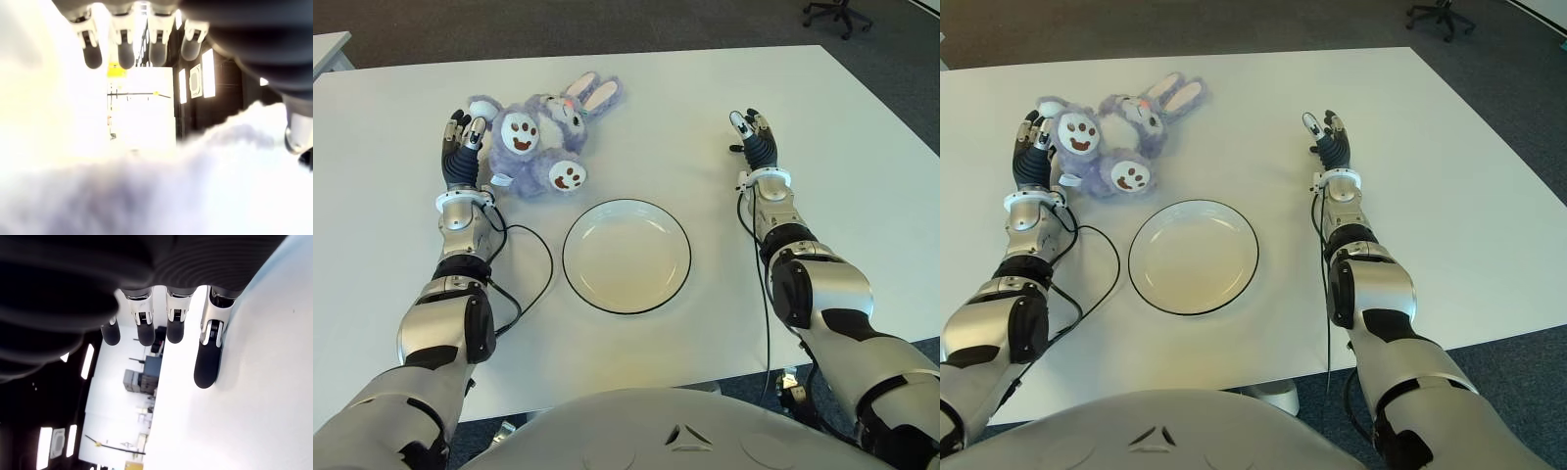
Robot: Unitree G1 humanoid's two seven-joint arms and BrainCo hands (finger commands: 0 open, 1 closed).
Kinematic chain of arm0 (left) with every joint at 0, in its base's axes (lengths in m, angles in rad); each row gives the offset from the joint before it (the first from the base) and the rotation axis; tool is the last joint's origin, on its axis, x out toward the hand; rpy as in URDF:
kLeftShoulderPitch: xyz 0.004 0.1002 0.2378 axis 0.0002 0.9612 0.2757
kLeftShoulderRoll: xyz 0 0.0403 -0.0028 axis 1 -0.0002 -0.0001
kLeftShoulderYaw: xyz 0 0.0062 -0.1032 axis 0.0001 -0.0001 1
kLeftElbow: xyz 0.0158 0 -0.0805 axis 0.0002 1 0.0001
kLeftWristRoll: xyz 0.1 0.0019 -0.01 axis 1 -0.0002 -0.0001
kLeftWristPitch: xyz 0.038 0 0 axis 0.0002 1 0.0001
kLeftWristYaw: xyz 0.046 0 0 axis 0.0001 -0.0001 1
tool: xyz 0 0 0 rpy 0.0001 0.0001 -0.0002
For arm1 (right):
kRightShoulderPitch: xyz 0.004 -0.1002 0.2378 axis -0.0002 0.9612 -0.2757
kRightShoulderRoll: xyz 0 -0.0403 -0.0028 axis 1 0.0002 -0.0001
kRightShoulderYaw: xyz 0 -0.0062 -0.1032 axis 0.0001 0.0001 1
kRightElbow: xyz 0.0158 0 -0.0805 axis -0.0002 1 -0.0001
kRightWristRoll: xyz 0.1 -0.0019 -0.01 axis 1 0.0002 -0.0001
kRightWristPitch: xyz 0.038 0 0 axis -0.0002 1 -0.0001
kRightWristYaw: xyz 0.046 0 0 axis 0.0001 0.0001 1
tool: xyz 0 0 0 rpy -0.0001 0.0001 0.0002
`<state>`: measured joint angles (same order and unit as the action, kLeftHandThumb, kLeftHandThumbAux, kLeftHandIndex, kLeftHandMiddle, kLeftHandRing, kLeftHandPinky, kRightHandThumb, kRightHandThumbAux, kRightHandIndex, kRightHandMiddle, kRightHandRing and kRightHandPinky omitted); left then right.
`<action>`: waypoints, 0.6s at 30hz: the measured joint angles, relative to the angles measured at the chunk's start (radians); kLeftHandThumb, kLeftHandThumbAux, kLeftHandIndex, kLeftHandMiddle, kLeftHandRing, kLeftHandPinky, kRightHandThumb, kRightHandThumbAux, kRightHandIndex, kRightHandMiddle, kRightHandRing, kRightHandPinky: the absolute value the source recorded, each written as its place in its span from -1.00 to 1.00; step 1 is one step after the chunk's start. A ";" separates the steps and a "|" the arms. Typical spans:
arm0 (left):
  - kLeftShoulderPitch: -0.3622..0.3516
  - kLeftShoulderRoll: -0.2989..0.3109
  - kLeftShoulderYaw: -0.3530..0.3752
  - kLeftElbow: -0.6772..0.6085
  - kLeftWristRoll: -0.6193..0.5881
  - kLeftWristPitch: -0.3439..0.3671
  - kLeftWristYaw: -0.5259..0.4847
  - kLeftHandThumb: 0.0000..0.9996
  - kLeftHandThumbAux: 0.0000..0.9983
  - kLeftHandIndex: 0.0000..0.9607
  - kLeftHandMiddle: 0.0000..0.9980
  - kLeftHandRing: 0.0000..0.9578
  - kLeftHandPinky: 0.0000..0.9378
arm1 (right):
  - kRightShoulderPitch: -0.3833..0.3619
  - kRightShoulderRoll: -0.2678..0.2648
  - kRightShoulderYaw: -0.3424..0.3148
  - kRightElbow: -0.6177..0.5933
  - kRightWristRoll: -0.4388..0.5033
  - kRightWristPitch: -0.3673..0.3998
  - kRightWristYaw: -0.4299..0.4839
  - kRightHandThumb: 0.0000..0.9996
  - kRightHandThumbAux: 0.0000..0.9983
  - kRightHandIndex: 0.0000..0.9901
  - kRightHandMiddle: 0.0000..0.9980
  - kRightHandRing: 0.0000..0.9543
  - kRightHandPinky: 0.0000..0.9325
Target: Put the doll into the plate.
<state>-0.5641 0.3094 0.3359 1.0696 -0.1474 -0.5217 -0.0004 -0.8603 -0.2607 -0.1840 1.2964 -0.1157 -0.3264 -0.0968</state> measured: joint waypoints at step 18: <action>0.016 0.029 0.007 -0.003 -0.013 -0.038 -0.037 -1.00 -0.34 -1.00 -0.86 -0.83 -0.90 | -0.001 -0.001 0.008 0.000 -0.003 0.000 -0.003 -1.00 -0.27 -1.00 -1.00 -1.00 -1.00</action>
<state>-0.5478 0.3385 0.3427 1.0665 -0.1606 -0.5594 -0.0379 -0.8608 -0.2613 -0.1764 1.2964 -0.1191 -0.3264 -0.1000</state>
